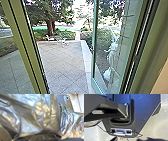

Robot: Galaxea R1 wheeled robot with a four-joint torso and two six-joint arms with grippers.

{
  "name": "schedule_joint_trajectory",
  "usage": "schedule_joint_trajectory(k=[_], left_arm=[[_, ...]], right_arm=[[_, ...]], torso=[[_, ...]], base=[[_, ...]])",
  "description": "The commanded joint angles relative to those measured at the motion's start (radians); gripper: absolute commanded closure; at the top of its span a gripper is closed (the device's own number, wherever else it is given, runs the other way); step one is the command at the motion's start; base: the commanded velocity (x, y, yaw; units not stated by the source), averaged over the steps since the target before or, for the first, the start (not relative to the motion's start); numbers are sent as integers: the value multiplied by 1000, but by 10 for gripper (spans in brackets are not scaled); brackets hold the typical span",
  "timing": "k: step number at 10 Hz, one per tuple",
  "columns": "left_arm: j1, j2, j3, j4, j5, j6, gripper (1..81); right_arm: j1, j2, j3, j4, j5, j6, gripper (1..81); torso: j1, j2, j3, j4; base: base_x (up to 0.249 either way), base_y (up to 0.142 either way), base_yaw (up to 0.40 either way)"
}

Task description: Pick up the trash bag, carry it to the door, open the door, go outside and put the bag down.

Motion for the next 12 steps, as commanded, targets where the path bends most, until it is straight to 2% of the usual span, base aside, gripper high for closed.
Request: schedule_joint_trajectory(k=[1,6,12], left_arm=[[-43,-3,5,0,83,13,811],[-41,-1,5,0,83,13,811],[-41,-1,5,0,83,13,811]], right_arm=[[36,7,5,-4,-65,-3,10],[36,7,4,-4,-64,-3,10],[38,7,5,-4,-64,-3,10]], torso=[[1,0,0,0],[1,0,0,0],[1,0,0,0]], base=[[0,0,0],[0,0,0],[0,-89,0]])
